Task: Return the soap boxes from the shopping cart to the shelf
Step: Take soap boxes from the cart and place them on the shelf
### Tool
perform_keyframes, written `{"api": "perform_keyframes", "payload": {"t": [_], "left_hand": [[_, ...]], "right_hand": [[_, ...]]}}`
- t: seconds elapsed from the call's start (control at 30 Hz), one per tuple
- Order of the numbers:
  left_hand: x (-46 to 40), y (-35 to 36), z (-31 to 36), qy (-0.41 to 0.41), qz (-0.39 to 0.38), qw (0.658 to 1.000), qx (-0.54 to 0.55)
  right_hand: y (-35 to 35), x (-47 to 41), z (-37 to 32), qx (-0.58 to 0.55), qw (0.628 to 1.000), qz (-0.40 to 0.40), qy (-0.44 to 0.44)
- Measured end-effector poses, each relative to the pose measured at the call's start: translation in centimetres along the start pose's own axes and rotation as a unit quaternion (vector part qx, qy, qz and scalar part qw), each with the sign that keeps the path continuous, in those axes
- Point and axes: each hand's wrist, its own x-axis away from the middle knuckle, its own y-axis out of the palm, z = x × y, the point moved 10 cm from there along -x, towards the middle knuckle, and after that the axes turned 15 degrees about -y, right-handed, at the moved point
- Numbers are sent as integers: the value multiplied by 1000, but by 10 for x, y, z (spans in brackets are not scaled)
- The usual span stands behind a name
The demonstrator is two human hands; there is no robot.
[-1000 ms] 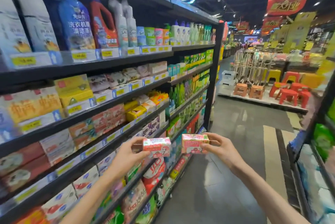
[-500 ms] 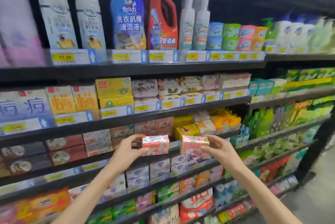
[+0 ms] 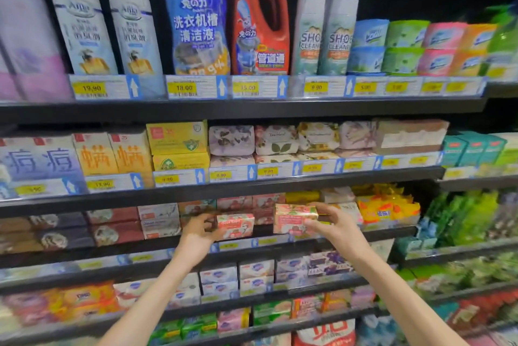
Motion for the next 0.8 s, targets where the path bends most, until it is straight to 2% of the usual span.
{"api": "perform_keyframes", "payload": {"t": [0.27,0.4,0.57,0.8], "left_hand": [[-5,-1,-3,-21,108,990,-82],[-3,-3,0,-5,147,984,-101],[-2,0,4,18,149,982,-114],[-1,1,6,24,153,980,-124]], "right_hand": [[27,-24,10,6,1000,-27,-6],[39,-31,10,23,999,-25,-6],[48,-38,14,59,998,-13,-14],[61,-48,14,86,995,-41,-8]]}}
